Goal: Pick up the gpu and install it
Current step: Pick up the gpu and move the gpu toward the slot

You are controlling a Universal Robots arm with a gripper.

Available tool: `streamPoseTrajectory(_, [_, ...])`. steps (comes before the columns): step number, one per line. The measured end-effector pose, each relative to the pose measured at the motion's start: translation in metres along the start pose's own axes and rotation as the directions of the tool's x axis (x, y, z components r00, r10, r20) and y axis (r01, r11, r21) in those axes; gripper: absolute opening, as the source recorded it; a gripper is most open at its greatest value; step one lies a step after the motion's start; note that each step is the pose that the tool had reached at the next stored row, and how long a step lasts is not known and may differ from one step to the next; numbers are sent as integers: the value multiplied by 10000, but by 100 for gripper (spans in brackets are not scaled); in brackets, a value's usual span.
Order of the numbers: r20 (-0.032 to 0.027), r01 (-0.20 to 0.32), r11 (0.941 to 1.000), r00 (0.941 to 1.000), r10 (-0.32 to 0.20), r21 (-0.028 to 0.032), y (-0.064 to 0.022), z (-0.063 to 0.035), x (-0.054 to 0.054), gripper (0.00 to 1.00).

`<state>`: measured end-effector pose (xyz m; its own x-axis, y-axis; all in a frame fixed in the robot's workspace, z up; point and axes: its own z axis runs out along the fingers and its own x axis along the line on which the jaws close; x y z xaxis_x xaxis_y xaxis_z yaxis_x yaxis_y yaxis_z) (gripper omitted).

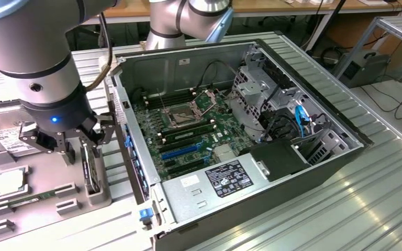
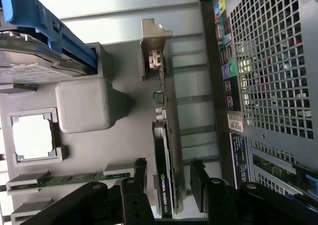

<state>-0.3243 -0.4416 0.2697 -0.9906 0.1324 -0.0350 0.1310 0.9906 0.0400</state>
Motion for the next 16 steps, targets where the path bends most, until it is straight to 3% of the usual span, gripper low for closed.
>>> streamPoseTrajectory(16, [26,-330,9995,9995,330,10,90,267,56,48])
